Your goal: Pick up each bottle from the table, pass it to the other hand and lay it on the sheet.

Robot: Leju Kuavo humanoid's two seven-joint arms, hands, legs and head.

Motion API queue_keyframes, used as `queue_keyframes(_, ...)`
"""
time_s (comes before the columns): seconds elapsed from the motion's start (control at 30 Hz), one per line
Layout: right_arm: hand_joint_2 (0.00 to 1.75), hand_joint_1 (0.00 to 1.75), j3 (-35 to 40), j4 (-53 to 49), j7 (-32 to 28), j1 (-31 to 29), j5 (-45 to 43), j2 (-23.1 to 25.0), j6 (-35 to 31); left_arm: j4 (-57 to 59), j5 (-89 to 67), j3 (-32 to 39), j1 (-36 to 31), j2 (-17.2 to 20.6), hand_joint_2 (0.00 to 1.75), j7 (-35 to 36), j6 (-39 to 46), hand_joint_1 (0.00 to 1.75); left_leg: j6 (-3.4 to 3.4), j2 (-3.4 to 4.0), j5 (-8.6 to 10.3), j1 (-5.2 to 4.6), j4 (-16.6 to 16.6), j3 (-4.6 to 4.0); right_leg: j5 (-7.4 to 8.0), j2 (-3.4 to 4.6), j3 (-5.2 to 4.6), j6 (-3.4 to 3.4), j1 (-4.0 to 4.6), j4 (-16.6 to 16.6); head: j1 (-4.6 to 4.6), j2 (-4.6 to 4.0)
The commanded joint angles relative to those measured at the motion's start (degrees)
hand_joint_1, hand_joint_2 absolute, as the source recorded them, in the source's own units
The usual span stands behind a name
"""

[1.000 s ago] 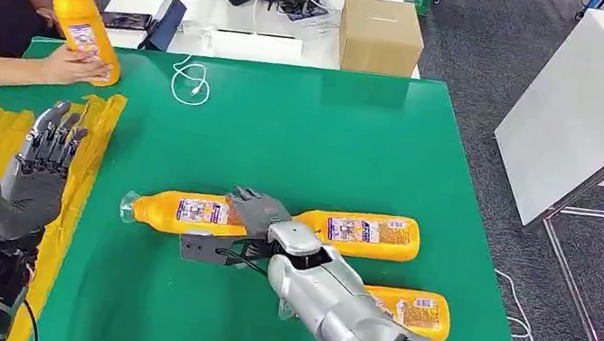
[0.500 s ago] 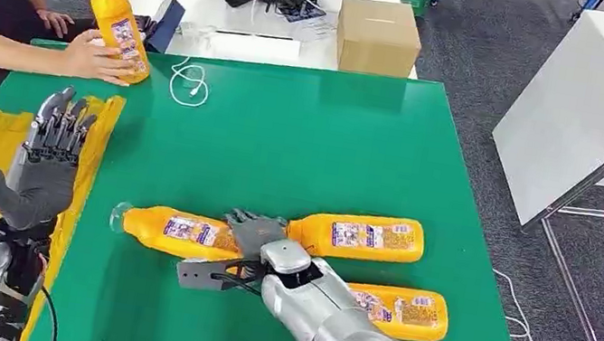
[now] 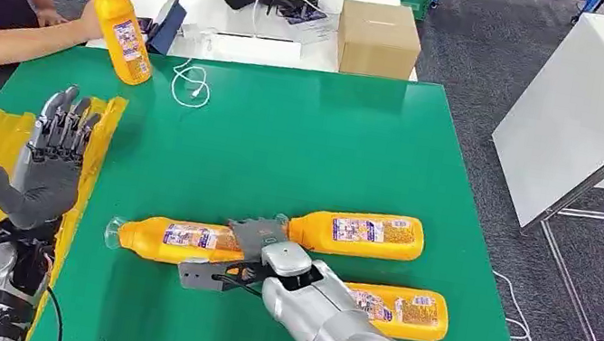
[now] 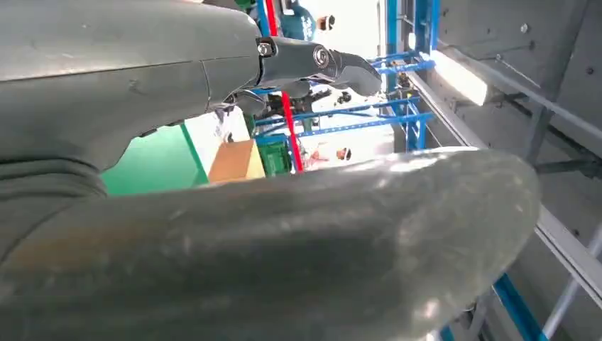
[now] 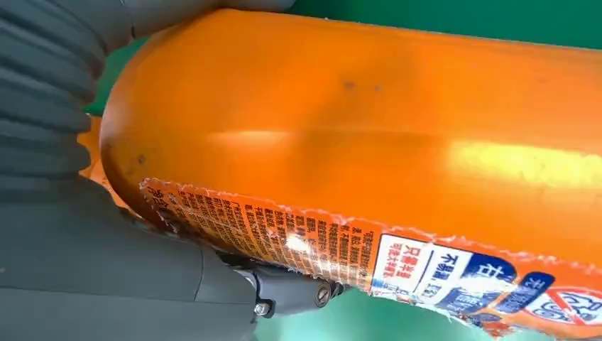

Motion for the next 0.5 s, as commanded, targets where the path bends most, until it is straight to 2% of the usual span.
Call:
queue_keyframes(0.03,1.75,1.75,-1.4,3.8,-0.2,1.1,-0.3,-0.6,-0.1,1.7,-0.3,1.0,-1.0,-0.8,0.00,0.2,0.2,0.00,0.01,-0.11,0.08,0.07,0.0,-0.10,0.06,-0.12,-0.03,-0.06,0.08,-0.1,0.00,0.00)
queue_keyframes(0.17,1.75,1.75,-2.1,3.6,-0.4,1.0,-0.7,-0.7,-0.9,1.7,0.0,1.2,-0.9,-0.8,0.00,0.2,0.1,0.00,0.02,-0.09,0.05,0.03,0.0,-0.06,0.03,-0.10,-0.01,-0.04,0.04,-0.1,0.00,0.00)
queue_keyframes(0.27,1.75,1.75,-6.4,2.2,-2.4,0.7,-3.1,-0.9,-8.2,1.6,-0.1,2.2,0.3,-1.1,0.00,0.2,1.8,0.00,0.03,-0.08,0.08,0.05,-0.1,-0.10,0.07,-0.10,-0.03,-0.05,0.06,-0.1,0.00,0.00)
queue_keyframes(0.37,1.75,1.75,-11.9,0.4,-6.8,0.7,-6.5,-1.1,-13.3,-0.5,0.8,4.1,2.1,-1.9,0.00,0.2,3.2,0.00,0.05,0.00,0.09,0.07,0.0,-0.20,0.11,-0.01,-0.14,-0.06,0.09,-0.1,0.00,0.00)
queue_keyframes(0.4,1.75,1.75,-15.2,-1.5,-10.1,1.2,-9.0,-1.4,-16.0,-2.8,2.0,6.1,2.6,-3.1,0.00,0.2,4.0,0.00,0.03,0.02,0.05,0.04,0.0,-0.16,0.07,0.01,-0.12,-0.04,0.06,0.0,0.00,0.00)
queue_keyframes(0.5,1.75,1.75,-21.3,-5.5,-16.1,2.3,-13.5,-2.0,-16.6,-6.6,4.2,11.8,3.1,-5.9,0.00,0.2,4.3,0.00,0.05,0.05,0.01,0.06,0.1,-0.44,0.06,0.05,-0.38,-0.03,0.08,0.0,0.00,0.00)
